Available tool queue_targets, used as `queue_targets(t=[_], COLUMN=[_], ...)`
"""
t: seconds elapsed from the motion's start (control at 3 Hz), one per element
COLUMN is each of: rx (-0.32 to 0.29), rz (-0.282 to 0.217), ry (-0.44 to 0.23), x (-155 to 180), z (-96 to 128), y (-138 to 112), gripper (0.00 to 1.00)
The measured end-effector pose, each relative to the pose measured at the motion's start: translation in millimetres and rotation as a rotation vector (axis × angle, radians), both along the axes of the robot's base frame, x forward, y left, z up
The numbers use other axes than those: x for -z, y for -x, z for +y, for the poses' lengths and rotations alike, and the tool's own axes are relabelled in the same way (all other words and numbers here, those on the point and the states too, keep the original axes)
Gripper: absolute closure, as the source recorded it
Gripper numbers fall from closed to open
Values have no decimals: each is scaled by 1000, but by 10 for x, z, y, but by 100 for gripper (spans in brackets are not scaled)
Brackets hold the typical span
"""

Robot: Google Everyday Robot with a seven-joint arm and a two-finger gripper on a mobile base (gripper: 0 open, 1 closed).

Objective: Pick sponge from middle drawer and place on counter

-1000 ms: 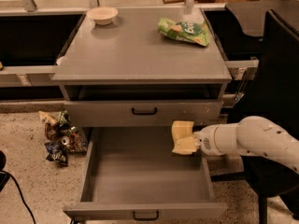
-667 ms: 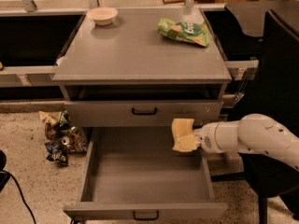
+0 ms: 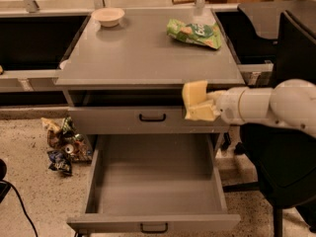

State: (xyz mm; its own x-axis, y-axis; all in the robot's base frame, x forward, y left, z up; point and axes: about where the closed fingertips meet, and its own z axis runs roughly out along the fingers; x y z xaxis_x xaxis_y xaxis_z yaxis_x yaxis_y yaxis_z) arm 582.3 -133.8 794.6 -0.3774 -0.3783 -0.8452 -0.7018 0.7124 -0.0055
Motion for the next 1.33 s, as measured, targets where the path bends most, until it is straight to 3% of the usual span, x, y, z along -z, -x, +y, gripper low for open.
queue_targets(t=[0.33,1.0,1.33], rx=[-67,-84,-177], rz=[-145,-176,-254], ry=[43,41,47], x=[-565,-668,-871], z=[82,127,363], y=[-170,-247,-522], gripper=[100,100,100])
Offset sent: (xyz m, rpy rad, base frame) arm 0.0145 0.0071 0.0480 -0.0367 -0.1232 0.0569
